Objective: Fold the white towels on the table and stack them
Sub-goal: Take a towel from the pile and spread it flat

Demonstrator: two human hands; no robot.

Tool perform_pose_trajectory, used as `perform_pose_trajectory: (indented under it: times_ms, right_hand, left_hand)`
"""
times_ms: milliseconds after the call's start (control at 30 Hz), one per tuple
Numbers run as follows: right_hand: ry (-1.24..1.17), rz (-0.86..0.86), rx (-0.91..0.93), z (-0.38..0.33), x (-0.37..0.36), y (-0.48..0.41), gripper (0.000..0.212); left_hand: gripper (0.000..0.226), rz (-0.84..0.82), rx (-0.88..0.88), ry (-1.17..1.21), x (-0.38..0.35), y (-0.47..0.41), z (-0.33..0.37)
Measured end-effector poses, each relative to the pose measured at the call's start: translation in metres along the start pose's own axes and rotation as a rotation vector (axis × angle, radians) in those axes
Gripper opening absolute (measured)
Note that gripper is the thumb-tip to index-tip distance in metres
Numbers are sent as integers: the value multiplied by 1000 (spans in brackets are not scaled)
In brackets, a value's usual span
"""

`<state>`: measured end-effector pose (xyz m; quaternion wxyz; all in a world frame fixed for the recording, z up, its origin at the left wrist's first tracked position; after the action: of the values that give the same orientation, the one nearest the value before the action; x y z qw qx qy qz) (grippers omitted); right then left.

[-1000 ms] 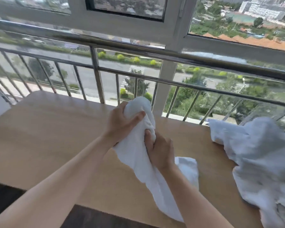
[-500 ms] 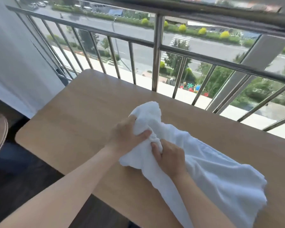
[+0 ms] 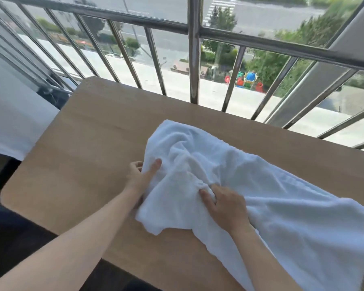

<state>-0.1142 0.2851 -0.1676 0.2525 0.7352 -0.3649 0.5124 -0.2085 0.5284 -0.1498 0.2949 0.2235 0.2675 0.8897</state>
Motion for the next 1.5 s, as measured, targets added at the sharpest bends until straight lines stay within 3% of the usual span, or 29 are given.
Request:
perform_pose_trajectory:
  times_ms: [133, 267, 367, 433, 567, 633, 733, 867, 1000, 1133, 1300, 1433, 1500]
  right_hand:
    - [-47, -47, -65, 3, 3, 0, 53]
    - [-165, 9, -265, -20, 10, -3, 54]
    - [-279, 77, -237, -46, 17, -14, 41]
    - [-269, 104, -206, -74, 16, -18, 39]
    - [-240, 128, -266, -123, 5, -19, 60]
    - [-175, 85, -276, -134, -6, -18, 66]
    - [6, -111, -351, -141, -31, -11, 76]
    - [251, -361, -465, -153, -70, -5, 75]
    - [200, -281, -589, -171, -75, -22, 74]
    - [107, -188, -496, -197, -79, -49, 73]
    - [2, -203, -512, -215, -87, -71, 70]
    - [13, -261, -500, -213, -86, -74, 66]
    - [95, -296, -484, -211, -87, -74, 67]
  left_hand:
    - [71, -327, 108, 58, -16, 2, 1]
    - [62, -424, 131, -39, -18, -2, 5]
    - [44, -448, 117, 61, -20, -6, -2]
    - [36, -508, 72, 121, -12, -7, 0]
    - [40, -559, -65, 93, 20, -18, 25]
    - [41, -556, -222, -57, 42, -28, 43]
    - [53, -515, -409, -394, 71, -46, 58]
    - [58, -594, -221, -376, 89, -74, 47]
    - [38, -621, -107, -217, 90, -96, 47]
    - [43, -796, 17, -32, 80, -100, 57]
    - [51, -969, 55, 27, 70, -105, 66]
    - [56, -930, -66, 7, 76, -123, 73]
    - [44, -738, -271, -126, 85, -138, 74]
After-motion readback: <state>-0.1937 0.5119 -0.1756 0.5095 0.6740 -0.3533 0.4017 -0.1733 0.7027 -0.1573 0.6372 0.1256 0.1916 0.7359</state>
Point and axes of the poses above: each hand's wrist, its own y-axis away from the middle knuckle, its own x-axis out of the back of the hand, z = x × y, the point moved 3 cm from there along -y, towards the middle knuckle, and after that the axes turned 9 degrees about y, right-handed, at the moved point
